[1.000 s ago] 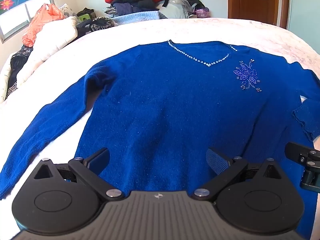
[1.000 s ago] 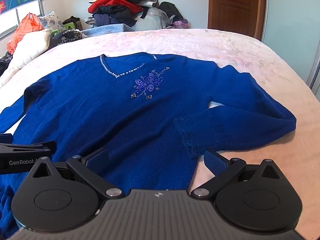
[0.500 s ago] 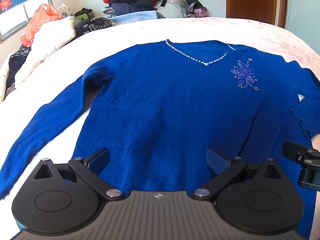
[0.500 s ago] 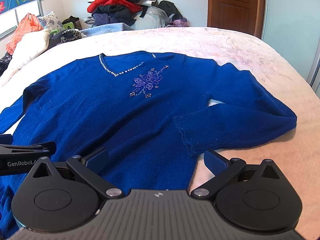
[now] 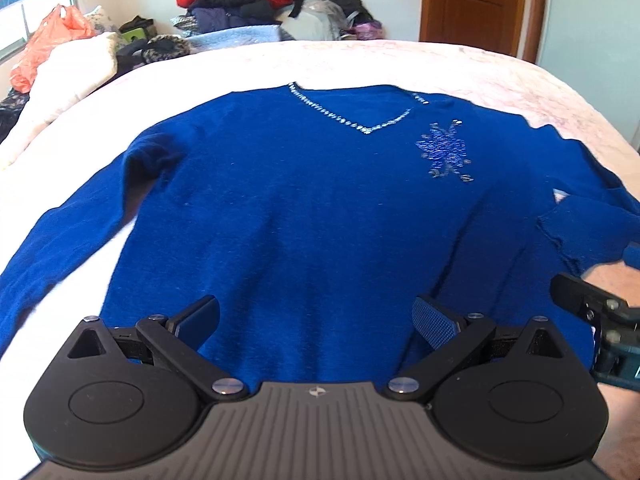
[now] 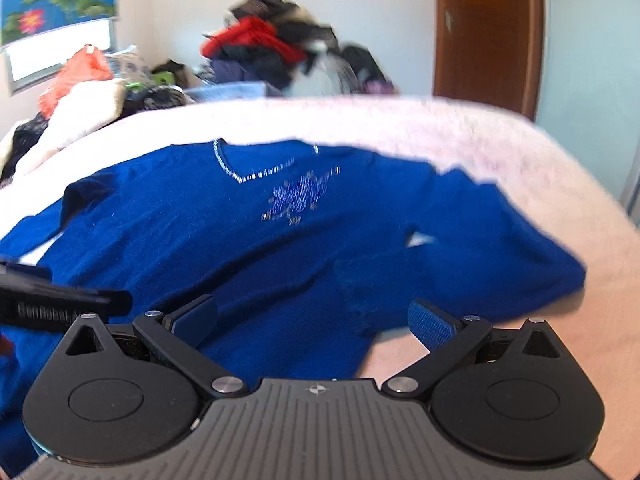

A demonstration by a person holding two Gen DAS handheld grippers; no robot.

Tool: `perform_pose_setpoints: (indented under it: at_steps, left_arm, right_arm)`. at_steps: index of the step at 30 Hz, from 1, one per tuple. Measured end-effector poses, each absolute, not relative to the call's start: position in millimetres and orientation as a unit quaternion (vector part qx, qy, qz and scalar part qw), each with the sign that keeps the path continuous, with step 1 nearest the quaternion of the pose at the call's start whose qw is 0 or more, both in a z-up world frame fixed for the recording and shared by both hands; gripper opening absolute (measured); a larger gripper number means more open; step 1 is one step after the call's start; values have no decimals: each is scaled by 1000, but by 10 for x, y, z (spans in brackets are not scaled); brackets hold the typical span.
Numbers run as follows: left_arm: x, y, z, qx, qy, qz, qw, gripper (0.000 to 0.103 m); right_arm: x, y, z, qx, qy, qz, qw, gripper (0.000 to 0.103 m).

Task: Fold small clothes
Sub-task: 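Move the right gripper toward the sweater's cuff beside the left gripper, then grasp the blue sweater's sleeve cuff with the right gripper and lift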

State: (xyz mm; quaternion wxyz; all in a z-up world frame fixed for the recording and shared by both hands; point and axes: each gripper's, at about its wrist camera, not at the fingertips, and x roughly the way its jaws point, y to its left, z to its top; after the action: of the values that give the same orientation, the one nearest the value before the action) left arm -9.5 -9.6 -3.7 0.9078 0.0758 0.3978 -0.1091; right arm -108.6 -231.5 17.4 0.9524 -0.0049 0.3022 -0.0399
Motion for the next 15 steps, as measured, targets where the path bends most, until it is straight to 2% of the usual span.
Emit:
perform_pose_setpoints:
  at_steps: [4, 8, 11, 15]
  left_arm:
    - [-163, -189, -6, 85, 380, -106, 915, 103]
    - [-190, -269, -2, 101, 371, -98, 918, 103]
    - [-198, -317, -16, 107, 371, -101, 917, 103]
    - [-220, -359, -20, 125, 366, -101, 917, 103]
  right_arm:
    - [-1192, -2457, 99, -74, 288, -75, 952, 102]
    - [-1169, -2701, 58, -59, 292, -86, 951, 102]
    - [-1092, -2713, 6, -67, 301, -63, 949, 96]
    - [-994, -2565, -79, -139, 313, -48, 938, 88]
